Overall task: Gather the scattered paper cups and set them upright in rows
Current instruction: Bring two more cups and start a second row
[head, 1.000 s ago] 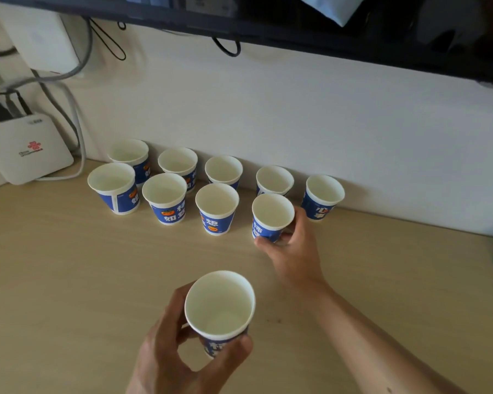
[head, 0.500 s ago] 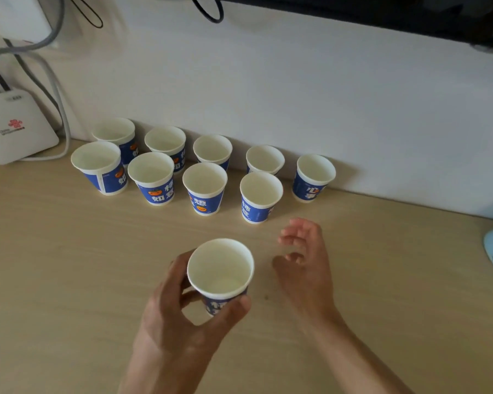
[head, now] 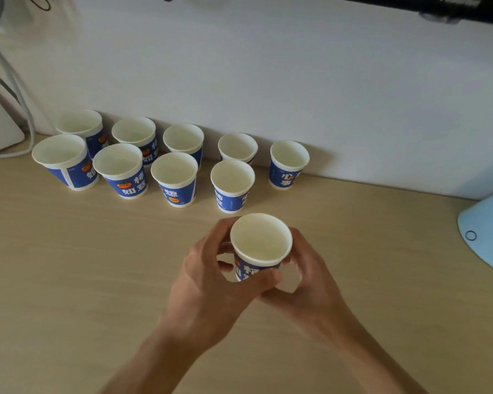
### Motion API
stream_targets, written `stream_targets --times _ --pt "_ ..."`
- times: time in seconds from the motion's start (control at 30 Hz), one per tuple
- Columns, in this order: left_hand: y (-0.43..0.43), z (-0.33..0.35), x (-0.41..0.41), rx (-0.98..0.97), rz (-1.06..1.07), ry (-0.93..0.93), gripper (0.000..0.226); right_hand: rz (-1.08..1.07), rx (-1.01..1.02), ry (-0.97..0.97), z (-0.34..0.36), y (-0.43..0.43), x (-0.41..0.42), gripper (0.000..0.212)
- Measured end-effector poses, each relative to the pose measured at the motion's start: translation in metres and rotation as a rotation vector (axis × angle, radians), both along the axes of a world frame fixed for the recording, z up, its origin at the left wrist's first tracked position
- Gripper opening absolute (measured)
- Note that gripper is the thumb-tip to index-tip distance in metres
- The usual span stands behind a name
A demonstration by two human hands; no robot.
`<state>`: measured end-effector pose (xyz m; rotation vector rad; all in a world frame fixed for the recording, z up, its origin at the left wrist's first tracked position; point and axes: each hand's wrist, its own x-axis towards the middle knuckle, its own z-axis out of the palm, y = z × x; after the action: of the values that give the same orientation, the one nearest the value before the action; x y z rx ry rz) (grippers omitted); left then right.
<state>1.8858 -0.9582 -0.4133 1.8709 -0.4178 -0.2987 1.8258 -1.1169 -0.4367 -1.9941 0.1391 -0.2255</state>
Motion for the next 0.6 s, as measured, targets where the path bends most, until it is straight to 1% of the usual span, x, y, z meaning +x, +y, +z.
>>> stream_targets --times 0.1,0.17,0.2,0.3,0.6 --pt "-0.002 -0.001 -0.001 0.024 -0.012 0.000 0.074 -0.059 0.015 -0.028 -0.004 -0.006 0.000 0.062" --pt "0.001 -0.002 -0.002 0.021 0.013 0.000 0.083 -0.159 0.047 -0.045 -0.008 -0.011 0.007 0.060" --pt "0.003 -0.003 -0.003 0.008 0.036 0.009 0.083 -0.225 0.060 -0.045 -0.010 -0.015 0.012 0.059" --pt "0.012 -0.006 -0.008 -0.042 0.087 0.072 0.074 -0.344 0.084 -0.023 -0.019 -0.028 0.032 0.058" --pt "0.035 -0.017 -0.019 -0.071 0.135 0.138 0.066 -0.436 0.065 -0.005 -0.030 -0.038 0.065 0.059"
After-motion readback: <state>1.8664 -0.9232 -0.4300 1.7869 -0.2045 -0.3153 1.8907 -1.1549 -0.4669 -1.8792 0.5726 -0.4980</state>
